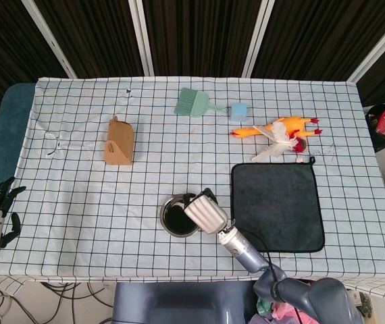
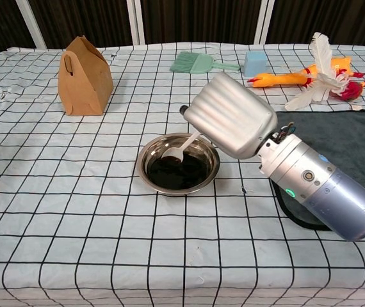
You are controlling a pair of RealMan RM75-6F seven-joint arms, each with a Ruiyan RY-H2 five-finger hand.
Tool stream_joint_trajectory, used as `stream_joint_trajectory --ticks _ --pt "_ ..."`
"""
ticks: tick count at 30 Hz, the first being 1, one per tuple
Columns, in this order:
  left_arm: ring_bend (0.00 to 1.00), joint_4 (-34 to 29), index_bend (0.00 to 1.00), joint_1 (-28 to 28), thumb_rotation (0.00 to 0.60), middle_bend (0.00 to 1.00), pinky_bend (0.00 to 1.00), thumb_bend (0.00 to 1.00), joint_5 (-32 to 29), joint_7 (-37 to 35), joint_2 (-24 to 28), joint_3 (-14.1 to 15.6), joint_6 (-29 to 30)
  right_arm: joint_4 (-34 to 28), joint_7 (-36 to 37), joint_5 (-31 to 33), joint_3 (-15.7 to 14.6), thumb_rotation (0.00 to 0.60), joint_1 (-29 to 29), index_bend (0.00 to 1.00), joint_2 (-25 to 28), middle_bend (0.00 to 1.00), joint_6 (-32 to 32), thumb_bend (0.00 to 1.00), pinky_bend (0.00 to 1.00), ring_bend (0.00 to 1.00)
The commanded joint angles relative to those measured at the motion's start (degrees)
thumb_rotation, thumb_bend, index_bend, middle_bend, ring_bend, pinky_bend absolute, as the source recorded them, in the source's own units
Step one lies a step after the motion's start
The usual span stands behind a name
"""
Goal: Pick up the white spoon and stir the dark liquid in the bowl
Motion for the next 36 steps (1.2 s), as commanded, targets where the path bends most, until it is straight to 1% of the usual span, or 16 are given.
stream_joint_trajectory --ticks 1,7,11,23,30,36 --pt "0.00 -0.17 0.17 -0.07 0.600 0.00 0.00 0.73 0.05 0.07 0.06 -0.04 -0.03 0.29 0.23 -0.16 -0.59 0.600 -0.27 0.81 0.44 1.00 0.46 0.40 1.00 1.00" --pt "0.00 -0.22 0.17 -0.04 0.600 0.00 0.00 0.73 0.35 0.39 0.07 0.07 0.12 -0.52 0.29 -1.29 -2.86 0.600 -1.70 0.81 2.29 1.00 2.01 0.40 1.00 1.00" --pt "0.00 -0.32 0.17 -0.05 0.600 0.00 0.00 0.73 0.35 0.56 0.06 0.06 0.15 -1.83 0.26 -1.65 -3.76 0.600 -2.56 0.81 3.29 1.00 2.86 0.40 1.00 1.00" --pt "0.00 -0.53 0.17 -0.05 0.600 0.00 0.00 0.73 0.34 0.90 0.09 0.12 0.08 -8.81 -2.15 -2.61 -6.51 0.600 -5.33 0.82 7.48 1.00 3.91 0.40 1.00 1.00" --pt "0.00 -0.46 0.17 -0.06 0.600 0.00 0.00 0.73 0.35 0.83 0.03 0.10 0.08 -14.27 -3.48 -3.23 -7.12 0.600 -6.06 0.82 9.27 1.00 3.90 0.40 1.00 1.00" --pt "0.00 -0.47 0.17 -0.07 0.600 0.00 0.00 0.73 0.33 0.77 0.05 0.08 0.06 -16.63 -4.26 -3.19 -6.67 0.600 -5.83 0.82 8.94 1.00 2.74 0.40 1.00 1.00"
